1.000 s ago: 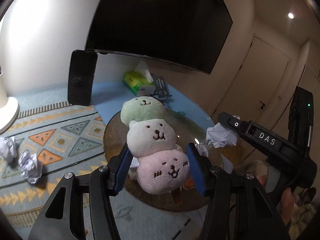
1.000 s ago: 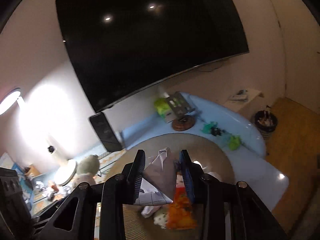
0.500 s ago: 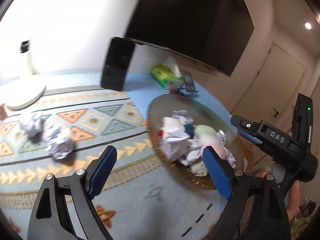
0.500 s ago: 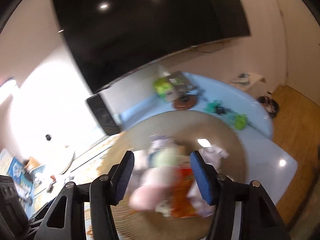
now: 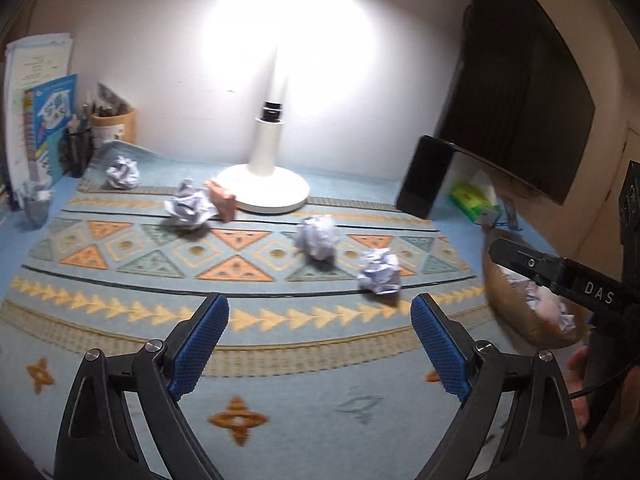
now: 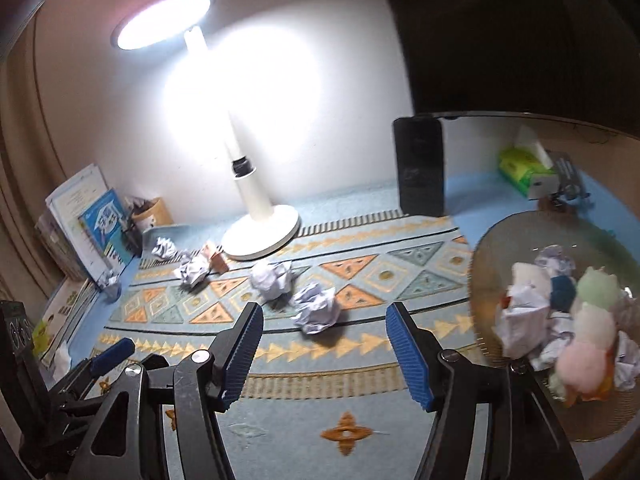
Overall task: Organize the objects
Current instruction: 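Move both open tools back over the mat, then grasp a paper ball with the left tool while the right tool grasps another paper ball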
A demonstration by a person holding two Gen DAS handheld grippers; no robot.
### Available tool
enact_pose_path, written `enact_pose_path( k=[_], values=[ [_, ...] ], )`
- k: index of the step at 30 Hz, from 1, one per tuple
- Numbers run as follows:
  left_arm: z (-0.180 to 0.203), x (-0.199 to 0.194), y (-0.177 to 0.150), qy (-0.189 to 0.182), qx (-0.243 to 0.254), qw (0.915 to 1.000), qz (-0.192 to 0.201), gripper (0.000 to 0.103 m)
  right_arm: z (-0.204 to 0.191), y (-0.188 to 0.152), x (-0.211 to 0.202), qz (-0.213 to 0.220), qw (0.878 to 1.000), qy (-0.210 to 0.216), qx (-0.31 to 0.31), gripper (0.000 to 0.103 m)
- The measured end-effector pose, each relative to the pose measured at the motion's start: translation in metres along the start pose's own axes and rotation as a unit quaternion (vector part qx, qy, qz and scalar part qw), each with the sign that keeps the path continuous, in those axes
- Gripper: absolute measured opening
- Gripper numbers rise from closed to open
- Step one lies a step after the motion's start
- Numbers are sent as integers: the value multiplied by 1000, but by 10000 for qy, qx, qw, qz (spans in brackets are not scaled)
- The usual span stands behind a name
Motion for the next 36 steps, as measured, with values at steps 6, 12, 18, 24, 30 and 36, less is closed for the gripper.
enact_pose_path(
  k=[6,12,18,24,30,36],
  values=[
    [-73,14,-13,831,-460,9954,-85,92,-53,-16,56,-380,9984,-29,-425,62],
    [-96,22,-26,829,-911,9923,-144,92,-76,-41,96,-718,9949,146,-692,62],
    [-95,31,-29,910,-943,9906,-399,92,-82,-48,112,-823,9937,-108,-757,64],
    [-94,37,-31,1262,-927,9859,-584,92,-83,-48,101,-536,9951,-113,-826,89],
    [-95,34,-32,1278,-933,9858,-561,92,-88,-49,99,-482,9941,-101,-971,89],
    [-95,35,-32,1282,-943,9855,-590,92,-89,-50,102,-538,9937,-101,-981,89]
  ],
)
Point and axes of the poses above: each gripper's, at about its wrist camera, not at the fingertips, and x roughly the way its jaws point, z to its right, y to its top, the point moved 3 cm from there along x, roughly the way its jaws point, and after that the axes turned 10 degrees about -z, right-handed, at the moved point
